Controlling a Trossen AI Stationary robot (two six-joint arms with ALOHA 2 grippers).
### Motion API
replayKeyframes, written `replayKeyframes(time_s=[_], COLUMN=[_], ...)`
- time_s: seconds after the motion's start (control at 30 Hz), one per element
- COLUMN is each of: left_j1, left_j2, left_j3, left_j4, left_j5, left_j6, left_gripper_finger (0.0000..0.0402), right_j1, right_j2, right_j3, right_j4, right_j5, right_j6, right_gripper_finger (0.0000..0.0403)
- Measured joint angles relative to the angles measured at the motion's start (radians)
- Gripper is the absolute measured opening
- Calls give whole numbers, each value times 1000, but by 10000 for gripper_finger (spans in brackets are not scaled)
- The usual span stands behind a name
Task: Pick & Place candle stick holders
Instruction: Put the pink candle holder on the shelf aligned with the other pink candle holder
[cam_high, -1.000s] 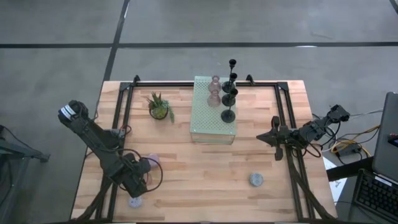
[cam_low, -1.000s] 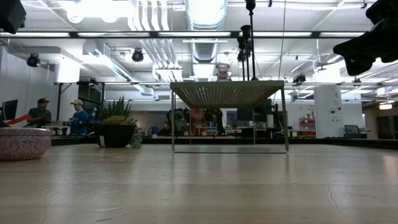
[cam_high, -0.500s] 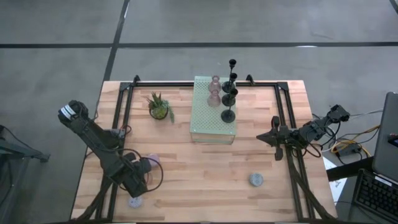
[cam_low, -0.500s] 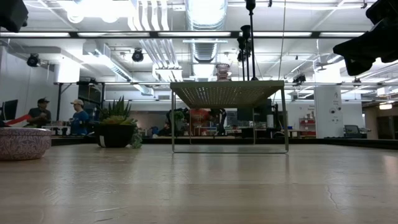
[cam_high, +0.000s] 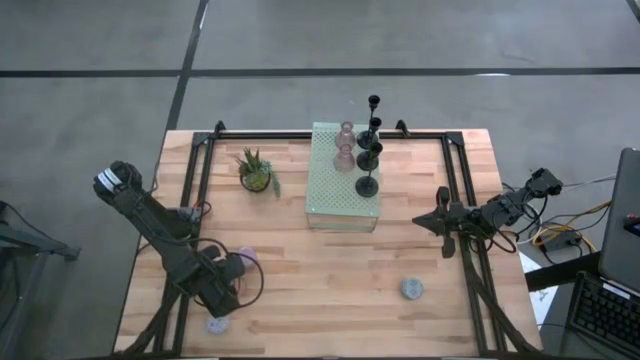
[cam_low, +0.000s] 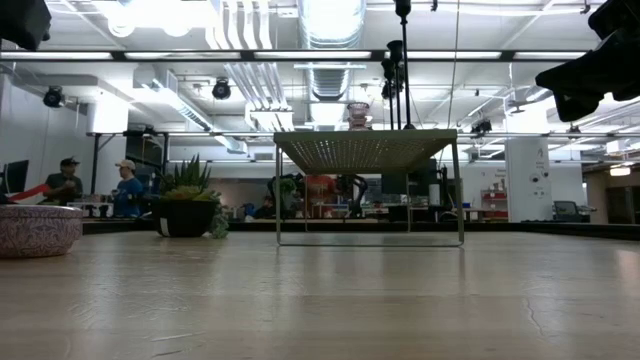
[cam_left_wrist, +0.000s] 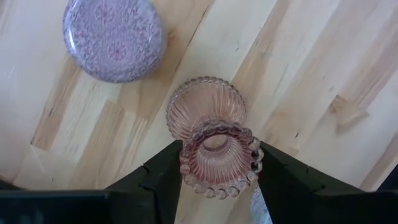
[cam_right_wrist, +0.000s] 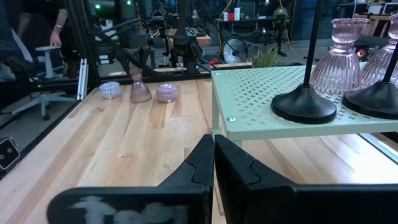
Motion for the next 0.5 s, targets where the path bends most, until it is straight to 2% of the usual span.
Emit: replayKeyframes(time_s=[0.5], left_j1=[16], left_j2=[-1], left_j3=[0], left_j4=[94], left_j5=[-14], left_j6=[17], left_gripper_finger=[190], right_j1=[0], right_j2=[0], right_j3=[0], right_j4=[0], right_j5=[0], right_j6=[0], right_gripper_finger=[8])
